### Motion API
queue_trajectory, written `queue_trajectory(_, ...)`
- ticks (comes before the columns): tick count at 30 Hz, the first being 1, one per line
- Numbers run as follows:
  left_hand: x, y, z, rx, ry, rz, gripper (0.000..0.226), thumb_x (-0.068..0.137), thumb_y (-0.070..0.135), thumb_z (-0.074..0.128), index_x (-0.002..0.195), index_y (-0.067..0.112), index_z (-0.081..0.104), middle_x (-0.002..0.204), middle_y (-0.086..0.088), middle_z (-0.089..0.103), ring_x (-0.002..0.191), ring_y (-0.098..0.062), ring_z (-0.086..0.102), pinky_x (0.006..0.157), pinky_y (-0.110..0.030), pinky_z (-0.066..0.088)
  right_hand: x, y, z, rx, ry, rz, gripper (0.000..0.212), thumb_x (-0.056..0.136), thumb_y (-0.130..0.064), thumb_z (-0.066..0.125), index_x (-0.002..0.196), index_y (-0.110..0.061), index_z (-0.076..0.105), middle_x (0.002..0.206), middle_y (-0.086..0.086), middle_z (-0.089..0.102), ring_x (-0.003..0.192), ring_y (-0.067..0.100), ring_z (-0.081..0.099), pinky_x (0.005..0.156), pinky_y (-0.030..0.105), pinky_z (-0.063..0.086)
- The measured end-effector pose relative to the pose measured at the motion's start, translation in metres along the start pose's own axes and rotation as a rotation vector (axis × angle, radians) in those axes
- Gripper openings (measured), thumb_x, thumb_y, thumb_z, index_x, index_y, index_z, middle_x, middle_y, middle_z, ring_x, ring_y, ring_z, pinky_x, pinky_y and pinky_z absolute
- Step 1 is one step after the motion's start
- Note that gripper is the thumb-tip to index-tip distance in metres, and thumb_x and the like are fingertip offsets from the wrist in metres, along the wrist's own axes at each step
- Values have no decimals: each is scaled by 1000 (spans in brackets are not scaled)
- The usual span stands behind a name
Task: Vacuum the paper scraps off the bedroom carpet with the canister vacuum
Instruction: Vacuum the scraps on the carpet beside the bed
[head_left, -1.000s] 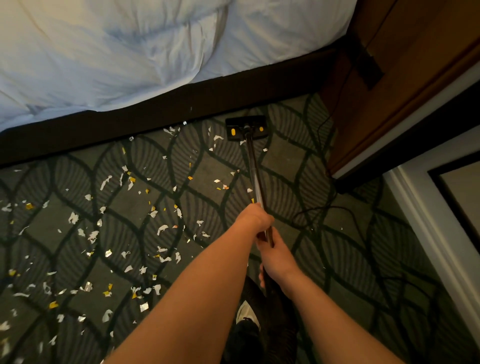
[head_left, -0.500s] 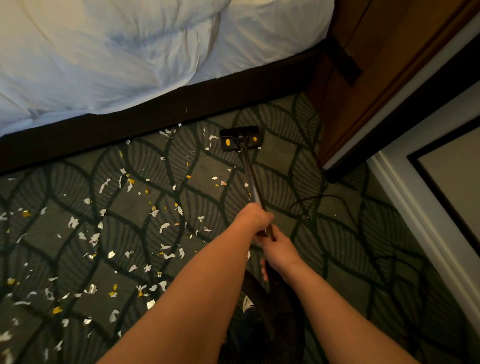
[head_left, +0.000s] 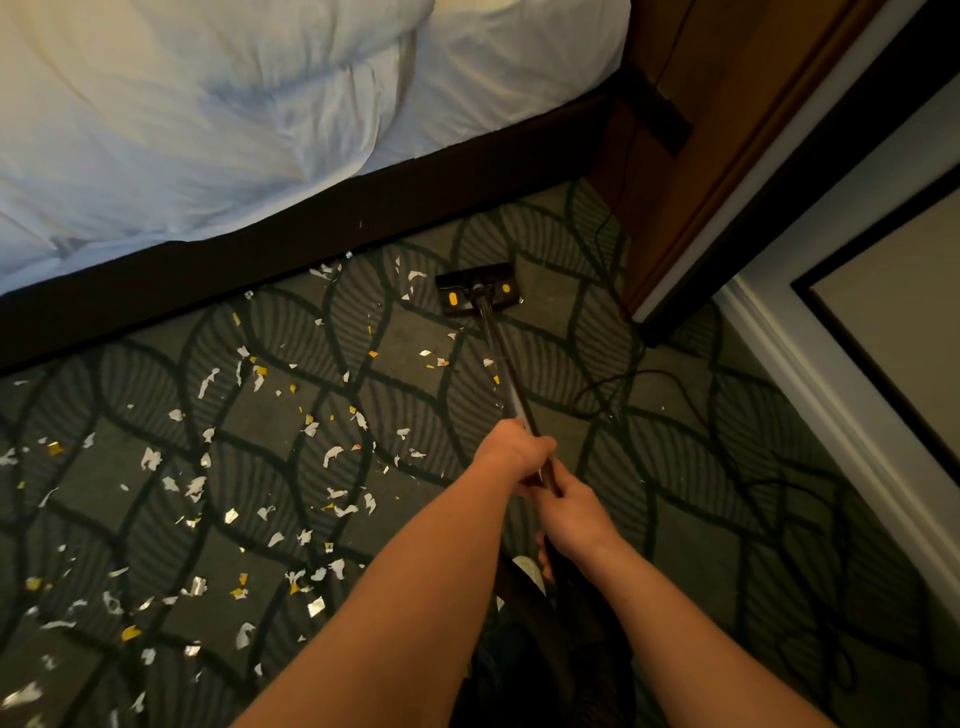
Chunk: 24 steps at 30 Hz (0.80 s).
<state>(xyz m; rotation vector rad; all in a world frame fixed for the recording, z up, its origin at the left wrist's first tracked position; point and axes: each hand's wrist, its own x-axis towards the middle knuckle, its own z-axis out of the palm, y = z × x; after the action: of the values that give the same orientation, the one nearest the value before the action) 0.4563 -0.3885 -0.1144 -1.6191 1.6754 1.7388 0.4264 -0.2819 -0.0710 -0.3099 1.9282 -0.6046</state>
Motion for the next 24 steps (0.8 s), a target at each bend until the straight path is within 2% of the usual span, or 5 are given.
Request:
queue_trajectory(4,-10,-5,8,-12,-36,-30,27,86,25,59,110,13,54,101,-13,65,85,-28,67,74,-44,60,-7,12,1,-3,8,4,39,101,-30,44,135,-49,43,71,7,60,48,20,55,48,32,49)
queue_trajectory(8,-23,-15,19,-7,-43,-26,31,85,26,60,112,13,55,103,-14,65,89,-30,67,77,-46,59,-21,28,5,-104,55,-30,44,98,-36,47,141,-45,43,102,5,68,86,25,63,83,43,55)
queue_trajectory(17,-45,-31,51,88,-31,34,35,81,29,61,111,11,62,107,-11,68,98,-28,65,87,-37,54,-54,61,1,-106,110,-23,45,97,-37,49,141,-47,42,120,0,67,105,27,63,86,38,51)
queue_trajectory(20,-52,-23,61,75,-90,10,33,82,26,58,111,11,58,108,-16,67,97,-32,66,87,-47,55,-52,65,-6,-42,97,18,45,96,-32,47,139,-44,42,100,5,69,79,29,65,78,45,57)
queue_trajectory(24,-57,-18,69,90,-112,1,31,86,23,57,113,9,57,108,-16,65,97,-31,66,87,-44,56,-58,64,-22,77,-7,42,38,102,-24,42,139,-32,40,80,11,65,44,20,53,47,32,49)
